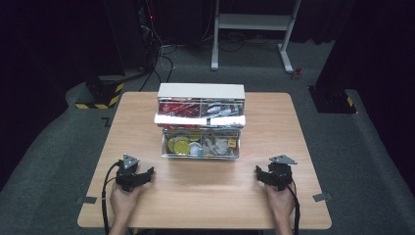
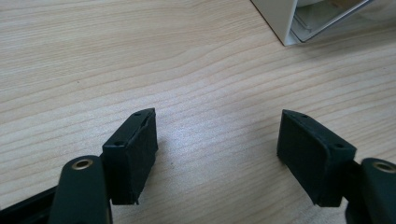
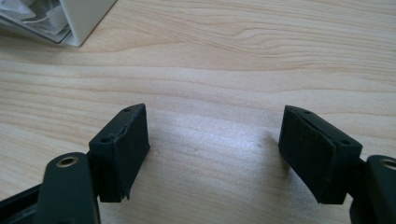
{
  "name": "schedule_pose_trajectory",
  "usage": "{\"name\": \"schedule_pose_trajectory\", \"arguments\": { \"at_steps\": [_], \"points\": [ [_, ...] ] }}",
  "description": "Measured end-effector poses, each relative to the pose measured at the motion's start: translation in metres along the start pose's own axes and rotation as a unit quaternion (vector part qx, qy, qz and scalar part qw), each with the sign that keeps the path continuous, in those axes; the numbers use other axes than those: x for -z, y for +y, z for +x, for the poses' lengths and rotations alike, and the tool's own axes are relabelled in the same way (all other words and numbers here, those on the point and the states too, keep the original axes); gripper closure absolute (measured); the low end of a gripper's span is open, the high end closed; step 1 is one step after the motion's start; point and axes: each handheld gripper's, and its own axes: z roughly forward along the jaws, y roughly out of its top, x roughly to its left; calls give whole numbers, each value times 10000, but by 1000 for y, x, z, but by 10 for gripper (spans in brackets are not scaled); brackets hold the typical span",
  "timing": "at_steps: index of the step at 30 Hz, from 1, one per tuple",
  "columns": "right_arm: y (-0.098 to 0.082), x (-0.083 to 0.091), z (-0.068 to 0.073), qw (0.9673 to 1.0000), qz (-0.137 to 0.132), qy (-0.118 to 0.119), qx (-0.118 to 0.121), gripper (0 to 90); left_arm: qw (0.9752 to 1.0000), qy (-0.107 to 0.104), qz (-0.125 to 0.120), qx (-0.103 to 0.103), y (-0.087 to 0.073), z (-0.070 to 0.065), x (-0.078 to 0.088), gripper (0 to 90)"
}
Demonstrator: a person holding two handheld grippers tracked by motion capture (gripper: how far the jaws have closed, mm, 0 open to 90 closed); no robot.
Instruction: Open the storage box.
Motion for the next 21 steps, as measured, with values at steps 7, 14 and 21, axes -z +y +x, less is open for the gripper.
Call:
{"name": "schedule_pose_trajectory", "arguments": {
  "at_steps": [7,14,21],
  "points": [
    [0,2,1,10000,0,68,42,299,10000,-6,3,7,0,0,0,292],
    [-1,4,3,9999,-16,132,78,368,10000,-7,4,6,0,0,0,291],
    [-1,9,8,9995,-146,179,211,448,10000,-9,2,10,0,0,0,290]
  ]
}}
